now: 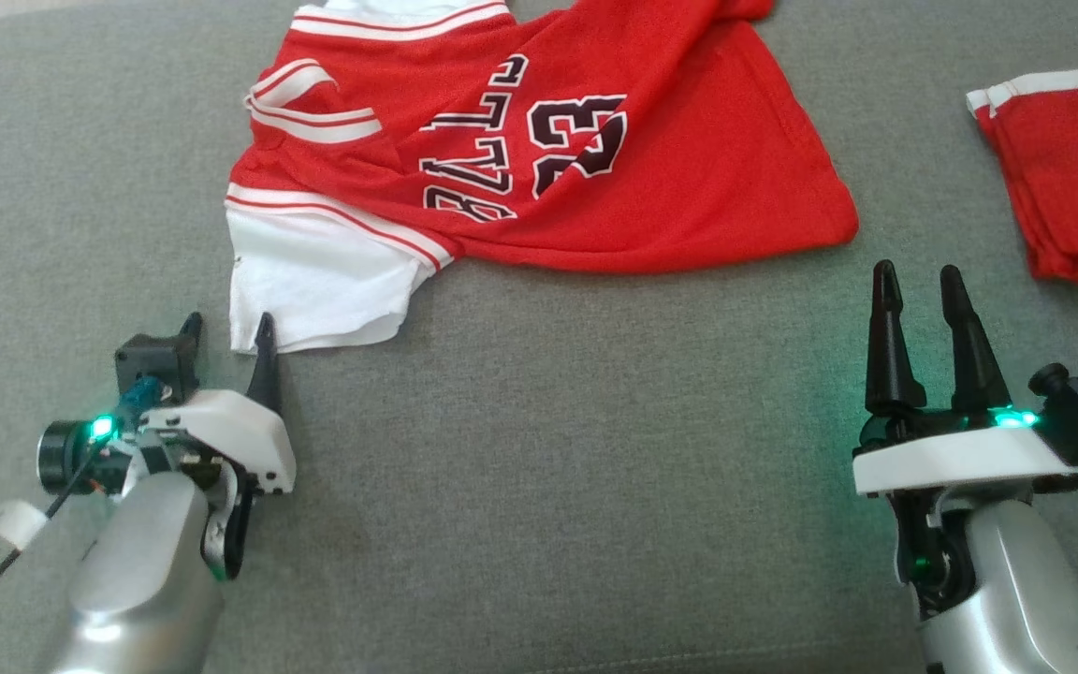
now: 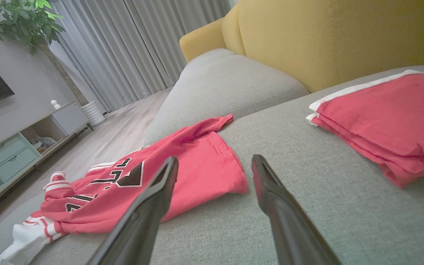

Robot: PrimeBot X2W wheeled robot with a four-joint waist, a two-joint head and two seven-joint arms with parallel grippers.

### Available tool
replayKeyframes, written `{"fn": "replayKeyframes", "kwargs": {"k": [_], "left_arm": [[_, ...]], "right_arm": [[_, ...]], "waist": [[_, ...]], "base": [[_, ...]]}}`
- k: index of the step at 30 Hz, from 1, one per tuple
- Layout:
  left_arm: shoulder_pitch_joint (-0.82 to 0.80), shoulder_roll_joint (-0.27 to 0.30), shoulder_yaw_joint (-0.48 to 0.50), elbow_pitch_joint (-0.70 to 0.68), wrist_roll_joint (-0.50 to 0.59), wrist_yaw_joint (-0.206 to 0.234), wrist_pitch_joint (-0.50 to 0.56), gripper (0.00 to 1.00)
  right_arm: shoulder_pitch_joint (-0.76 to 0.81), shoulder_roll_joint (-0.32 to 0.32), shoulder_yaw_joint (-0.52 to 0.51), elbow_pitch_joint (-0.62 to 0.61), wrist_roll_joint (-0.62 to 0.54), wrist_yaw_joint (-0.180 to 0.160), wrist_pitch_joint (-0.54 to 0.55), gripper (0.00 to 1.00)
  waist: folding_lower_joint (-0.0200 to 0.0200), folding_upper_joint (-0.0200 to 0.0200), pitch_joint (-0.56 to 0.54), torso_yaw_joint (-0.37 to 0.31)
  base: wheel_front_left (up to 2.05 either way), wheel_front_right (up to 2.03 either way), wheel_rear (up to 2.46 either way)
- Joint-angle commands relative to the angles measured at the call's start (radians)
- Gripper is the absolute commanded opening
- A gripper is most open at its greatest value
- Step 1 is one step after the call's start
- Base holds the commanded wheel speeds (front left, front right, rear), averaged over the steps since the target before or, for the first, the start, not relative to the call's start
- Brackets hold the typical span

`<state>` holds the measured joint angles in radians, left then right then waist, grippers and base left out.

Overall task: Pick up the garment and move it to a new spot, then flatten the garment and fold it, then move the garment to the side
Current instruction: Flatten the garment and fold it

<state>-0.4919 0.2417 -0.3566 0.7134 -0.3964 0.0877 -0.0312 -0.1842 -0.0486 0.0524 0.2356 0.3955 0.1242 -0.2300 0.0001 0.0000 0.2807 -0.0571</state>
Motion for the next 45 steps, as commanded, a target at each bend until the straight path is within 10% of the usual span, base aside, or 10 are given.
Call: {"fn": "replayKeyframes", "kwargs": {"k": [1, 7, 8, 10, 32, 45], "left_arm": [[-0.038, 0.035, 0.033, -0.012, -0.002, -0.001, 0.005, 1.0], [-0.053, 0.036, 0.011, 0.038, -0.004, -0.018, 0.051, 0.93], [-0.053, 0.036, 0.006, 0.044, -0.005, -0.024, 0.06, 0.41], [-0.053, 0.034, -0.002, 0.05, -0.006, -0.034, 0.066, 0.0], [0.052, -0.018, -0.005, -0.249, -0.01, 0.017, -0.153, 0.0], [0.07, -0.023, -0.049, -0.392, -0.002, 0.029, -0.109, 0.0]], "right_arm": [[-0.025, -0.002, 0.023, -0.03, 0.004, 0.007, -0.012, 1.0], [-0.027, -0.002, 0.023, -0.022, 0.009, 0.007, -0.018, 1.0], [-0.027, -0.002, 0.023, -0.02, 0.009, 0.007, -0.019, 1.0], [-0.026, -0.002, 0.021, -0.016, 0.01, 0.007, -0.021, 1.0], [-0.096, -0.002, -0.108, 0.112, -0.038, 0.007, 0.104, 1.0], [-0.332, -0.002, -0.283, 0.481, -0.175, 0.007, 0.205, 1.0]], "waist": [[-0.0001, 0.0, 0.004, -0.004], [-0.0001, 0.0, 0.014, -0.01], [-0.0001, 0.0, 0.014, -0.011], [-0.0001, 0.0, 0.011, -0.01], [-0.0001, 0.0, -0.061, 0.086], [-0.0001, 0.0, -0.02, 0.153]], "base": [[0.0, 0.0, 0.0], [0.0, 0.0, 0.0], [0.0, 0.0, 0.0], [0.0, 0.0, 0.0], [0.0, 0.0, 0.0], [0.0, 0.0, 0.0]]}}
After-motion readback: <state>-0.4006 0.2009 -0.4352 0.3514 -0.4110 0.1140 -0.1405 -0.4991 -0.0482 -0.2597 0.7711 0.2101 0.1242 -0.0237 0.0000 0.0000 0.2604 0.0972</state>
